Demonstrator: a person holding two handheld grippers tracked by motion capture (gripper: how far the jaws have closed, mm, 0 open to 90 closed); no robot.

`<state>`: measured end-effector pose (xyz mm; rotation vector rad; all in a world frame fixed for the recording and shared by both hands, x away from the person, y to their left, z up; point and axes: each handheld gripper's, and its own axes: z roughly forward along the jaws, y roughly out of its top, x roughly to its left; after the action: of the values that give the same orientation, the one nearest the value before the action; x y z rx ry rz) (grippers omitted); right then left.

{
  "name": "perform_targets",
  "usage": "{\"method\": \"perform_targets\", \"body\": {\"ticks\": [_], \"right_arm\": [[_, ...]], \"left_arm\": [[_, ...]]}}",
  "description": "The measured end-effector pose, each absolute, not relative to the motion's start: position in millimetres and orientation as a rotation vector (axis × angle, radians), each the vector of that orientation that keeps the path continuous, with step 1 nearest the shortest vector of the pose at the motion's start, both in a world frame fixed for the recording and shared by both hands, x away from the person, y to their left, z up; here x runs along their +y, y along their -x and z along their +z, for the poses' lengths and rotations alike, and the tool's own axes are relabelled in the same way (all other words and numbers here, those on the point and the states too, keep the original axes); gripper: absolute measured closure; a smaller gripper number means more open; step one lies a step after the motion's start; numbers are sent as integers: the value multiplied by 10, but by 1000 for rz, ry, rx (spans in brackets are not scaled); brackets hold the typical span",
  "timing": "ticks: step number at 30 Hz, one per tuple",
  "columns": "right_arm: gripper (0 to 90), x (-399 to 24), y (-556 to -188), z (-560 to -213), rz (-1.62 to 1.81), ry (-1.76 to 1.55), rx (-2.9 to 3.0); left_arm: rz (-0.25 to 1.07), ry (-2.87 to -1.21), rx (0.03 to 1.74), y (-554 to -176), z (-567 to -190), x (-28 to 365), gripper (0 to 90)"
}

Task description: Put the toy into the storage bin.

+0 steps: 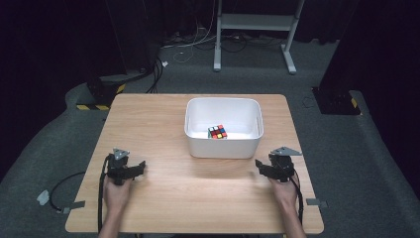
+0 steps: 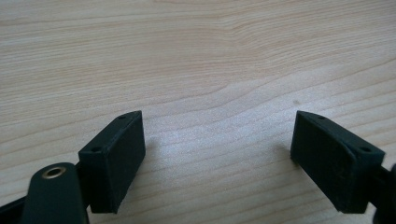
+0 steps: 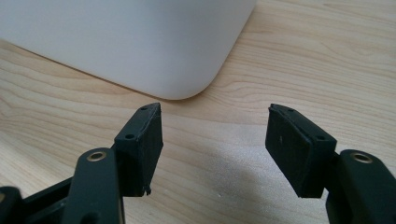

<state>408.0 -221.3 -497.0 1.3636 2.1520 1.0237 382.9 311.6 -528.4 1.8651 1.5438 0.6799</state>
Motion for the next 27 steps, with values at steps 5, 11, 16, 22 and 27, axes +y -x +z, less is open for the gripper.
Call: {"method": "perform_targets", "body": {"ticks": [5,11,16,22,27], "right_arm": [[367,-2211,-4107,-4994,1001,-1375,2151],[367,-2219,-4144,-5036,960,-1390,2149],[366,-2204,-4165,-5066,934,-1387,2152],[366,-2205,-4191,-5091,917,-1391,2150],[365,-2213,-4207,-5107,919,-1400,2142]], "left_arm": [[680,-1866,1544,-3829,-5284,3116,180],[680,-1865,1543,-3829,-5284,3116,180],[680,-1866,1543,-3829,-5284,3116,180],[679,-1864,1545,-3828,-5284,3115,180],[679,-1866,1543,-3829,-5283,3116,179]]}}
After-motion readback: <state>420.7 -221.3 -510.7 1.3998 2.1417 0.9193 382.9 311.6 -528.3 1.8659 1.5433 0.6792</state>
